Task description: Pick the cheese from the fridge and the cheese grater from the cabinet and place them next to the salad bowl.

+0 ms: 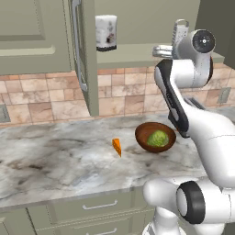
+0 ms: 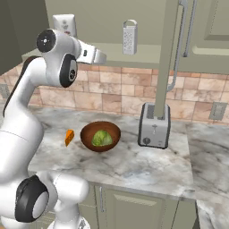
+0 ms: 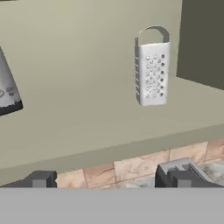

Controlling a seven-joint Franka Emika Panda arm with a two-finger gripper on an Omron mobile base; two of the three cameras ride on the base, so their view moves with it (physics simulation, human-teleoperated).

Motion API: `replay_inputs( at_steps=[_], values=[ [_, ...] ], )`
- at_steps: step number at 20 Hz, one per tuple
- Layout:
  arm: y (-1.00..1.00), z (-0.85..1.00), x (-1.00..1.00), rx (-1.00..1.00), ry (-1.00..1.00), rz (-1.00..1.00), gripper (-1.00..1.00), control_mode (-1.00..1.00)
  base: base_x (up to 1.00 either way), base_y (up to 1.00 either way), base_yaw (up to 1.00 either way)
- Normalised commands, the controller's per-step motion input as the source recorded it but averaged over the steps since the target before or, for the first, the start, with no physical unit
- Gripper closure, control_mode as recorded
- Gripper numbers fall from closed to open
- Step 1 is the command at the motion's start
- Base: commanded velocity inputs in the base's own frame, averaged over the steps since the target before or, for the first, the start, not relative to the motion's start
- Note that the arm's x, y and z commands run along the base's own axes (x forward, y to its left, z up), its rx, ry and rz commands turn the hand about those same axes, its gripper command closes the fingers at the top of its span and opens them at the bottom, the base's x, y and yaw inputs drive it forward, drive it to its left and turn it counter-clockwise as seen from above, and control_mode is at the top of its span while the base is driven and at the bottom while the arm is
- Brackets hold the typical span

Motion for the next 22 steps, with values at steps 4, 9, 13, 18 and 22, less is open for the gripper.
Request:
replay_inputs(
  at_steps=[4, 9, 13, 18, 22],
  values=[
    [-0.50, 0.60, -0.05, 0.01, 0.00, 0.00, -1.00, -1.00, 0.00, 0.00, 0.00],
    [-0.55, 0.29, -0.03, 0.00, -0.01, 0.00, -1.00, -1.00, 0.00, 0.00, 0.00],
    [-0.39, 0.17, 0.09, 0.00, 0.09, -0.01, -1.00, -1.00, 0.00, 0.00, 0.00],
    [-0.20, -0.10, 0.15, 0.00, 0.06, -0.02, -1.00, -1.00, 0.00, 0.00, 0.00],
    [-0.04, -0.16, 0.20, 0.00, 0.01, -0.01, -1.00, -1.00, 0.00, 0.00, 0.00]
  ],
)
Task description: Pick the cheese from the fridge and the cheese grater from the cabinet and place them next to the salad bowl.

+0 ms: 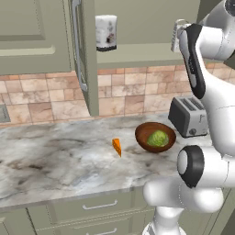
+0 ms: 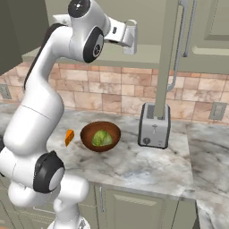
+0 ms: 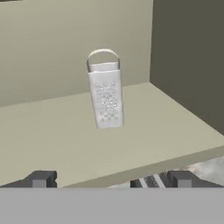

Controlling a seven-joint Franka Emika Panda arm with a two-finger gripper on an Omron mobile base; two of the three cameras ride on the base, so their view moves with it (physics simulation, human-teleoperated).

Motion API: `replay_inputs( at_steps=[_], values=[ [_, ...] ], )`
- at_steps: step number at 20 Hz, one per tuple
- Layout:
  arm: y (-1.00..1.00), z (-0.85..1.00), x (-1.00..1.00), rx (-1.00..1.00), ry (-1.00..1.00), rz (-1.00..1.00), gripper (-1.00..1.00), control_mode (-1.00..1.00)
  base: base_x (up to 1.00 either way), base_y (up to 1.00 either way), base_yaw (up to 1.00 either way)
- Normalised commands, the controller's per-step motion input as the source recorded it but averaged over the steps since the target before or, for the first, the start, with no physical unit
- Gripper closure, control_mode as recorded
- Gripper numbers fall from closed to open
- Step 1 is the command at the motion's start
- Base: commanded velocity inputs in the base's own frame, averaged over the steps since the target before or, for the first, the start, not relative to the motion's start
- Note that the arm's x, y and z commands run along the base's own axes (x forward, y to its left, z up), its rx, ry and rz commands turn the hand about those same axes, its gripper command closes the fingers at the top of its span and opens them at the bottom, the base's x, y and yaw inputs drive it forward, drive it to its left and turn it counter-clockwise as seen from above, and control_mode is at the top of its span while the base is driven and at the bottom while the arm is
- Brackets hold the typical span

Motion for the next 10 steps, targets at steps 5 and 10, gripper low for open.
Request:
replay_inputs(
  at_steps=[5, 10],
  values=[
    [0.00, -0.21, 0.22, 0.00, 0.00, 0.00, -1.00, -1.00, 0.00, 0.00, 0.00],
    [0.00, -0.10, 0.41, 0.00, 0.00, 0.00, -1.00, -1.00, 0.00, 0.00, 0.00]
  ],
)
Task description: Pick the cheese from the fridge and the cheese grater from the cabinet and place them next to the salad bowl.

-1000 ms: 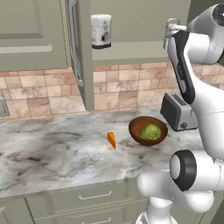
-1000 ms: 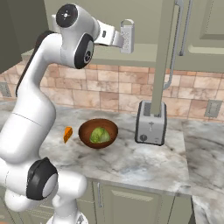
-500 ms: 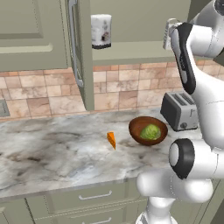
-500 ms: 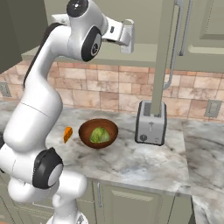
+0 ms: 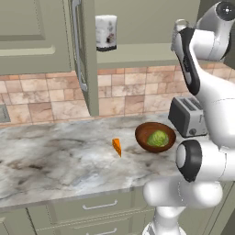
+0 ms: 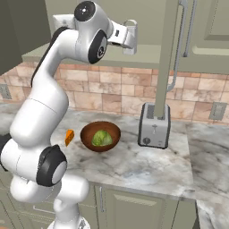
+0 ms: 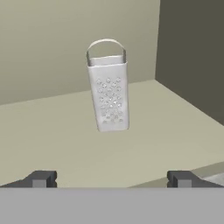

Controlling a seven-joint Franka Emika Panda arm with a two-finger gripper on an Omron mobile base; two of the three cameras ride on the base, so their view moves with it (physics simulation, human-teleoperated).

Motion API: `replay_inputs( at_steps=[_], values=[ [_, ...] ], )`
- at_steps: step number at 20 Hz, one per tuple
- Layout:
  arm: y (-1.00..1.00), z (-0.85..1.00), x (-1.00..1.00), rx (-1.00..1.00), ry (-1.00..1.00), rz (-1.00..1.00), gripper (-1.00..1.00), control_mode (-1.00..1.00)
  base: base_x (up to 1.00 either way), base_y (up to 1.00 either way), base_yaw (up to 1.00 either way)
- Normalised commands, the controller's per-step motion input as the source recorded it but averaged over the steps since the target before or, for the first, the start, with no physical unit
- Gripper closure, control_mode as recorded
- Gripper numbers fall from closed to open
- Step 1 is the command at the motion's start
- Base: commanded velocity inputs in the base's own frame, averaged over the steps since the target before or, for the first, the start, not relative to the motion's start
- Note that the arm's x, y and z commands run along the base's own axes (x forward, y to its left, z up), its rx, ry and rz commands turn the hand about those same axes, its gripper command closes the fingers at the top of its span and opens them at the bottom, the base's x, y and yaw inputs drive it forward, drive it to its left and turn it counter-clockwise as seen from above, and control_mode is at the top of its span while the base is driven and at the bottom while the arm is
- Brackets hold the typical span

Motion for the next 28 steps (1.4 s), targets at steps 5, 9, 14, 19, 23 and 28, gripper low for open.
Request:
replay_inputs(
  at_steps=[5, 9, 14, 19, 23, 28],
  values=[
    [-0.01, 0.00, 0.53, 0.00, 0.00, 0.00, -1.00, -1.00, 0.00, 0.00, 0.00],
    [-0.20, 0.00, 0.43, 0.00, 0.01, 0.00, -1.00, -1.00, 0.00, 0.00, 0.00],
    [-0.18, 0.00, 0.34, -0.02, 0.01, 0.00, -1.00, -1.00, 0.00, 0.00, 0.00],
    [-0.03, -0.04, 0.26, -0.01, 0.00, 0.00, -1.00, -1.00, 0.00, 0.00, 0.00],
    [-0.03, -0.04, 0.25, -0.03, 0.00, 0.00, -1.00, -1.00, 0.00, 0.00, 0.00],
    [-0.04, -0.08, 0.24, -0.01, 0.00, 0.00, -1.00, -1.00, 0.00, 0.00, 0.00]
  ],
)
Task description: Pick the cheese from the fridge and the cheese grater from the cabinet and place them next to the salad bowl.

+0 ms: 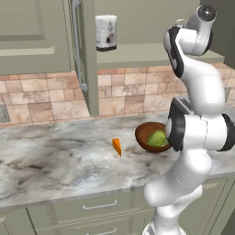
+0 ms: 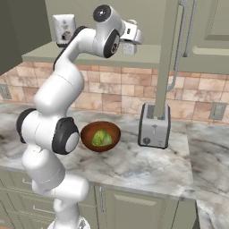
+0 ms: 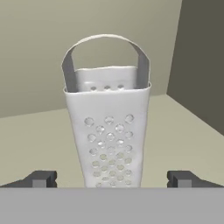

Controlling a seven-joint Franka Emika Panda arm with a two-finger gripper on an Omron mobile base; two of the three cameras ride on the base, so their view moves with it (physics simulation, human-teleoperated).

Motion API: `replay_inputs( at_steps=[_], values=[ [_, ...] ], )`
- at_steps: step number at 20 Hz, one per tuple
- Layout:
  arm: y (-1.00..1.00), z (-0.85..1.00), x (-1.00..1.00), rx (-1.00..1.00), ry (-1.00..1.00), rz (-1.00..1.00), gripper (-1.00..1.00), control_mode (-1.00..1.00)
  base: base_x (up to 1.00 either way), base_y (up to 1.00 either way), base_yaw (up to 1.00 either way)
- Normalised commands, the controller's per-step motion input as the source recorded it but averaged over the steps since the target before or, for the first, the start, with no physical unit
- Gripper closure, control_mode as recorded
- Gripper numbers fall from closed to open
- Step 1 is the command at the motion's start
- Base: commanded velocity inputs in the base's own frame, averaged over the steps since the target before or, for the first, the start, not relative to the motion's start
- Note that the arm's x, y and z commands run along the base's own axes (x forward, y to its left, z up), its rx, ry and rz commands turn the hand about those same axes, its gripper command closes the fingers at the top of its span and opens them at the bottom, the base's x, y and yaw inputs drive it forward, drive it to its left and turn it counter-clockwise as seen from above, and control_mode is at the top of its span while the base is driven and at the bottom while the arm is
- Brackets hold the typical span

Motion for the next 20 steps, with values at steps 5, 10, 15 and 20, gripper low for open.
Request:
replay_inputs(
  at_steps=[5, 10, 15, 20],
  values=[
    [-0.02, -0.07, 0.24, 0.00, 0.00, 0.00, -1.00, -1.00, 0.00, 0.00, 0.00],
    [-0.09, -0.02, 0.27, 0.00, 0.01, 0.00, -1.00, -1.00, 0.00, 0.00, 0.00],
    [-0.14, 0.00, 0.18, 0.00, 0.01, 0.00, -1.00, -1.00, 0.00, 0.00, 0.00],
    [-0.06, -0.03, 0.18, 0.00, 0.00, 0.00, -1.00, -1.00, 0.00, 0.00, 0.00]
  ],
)
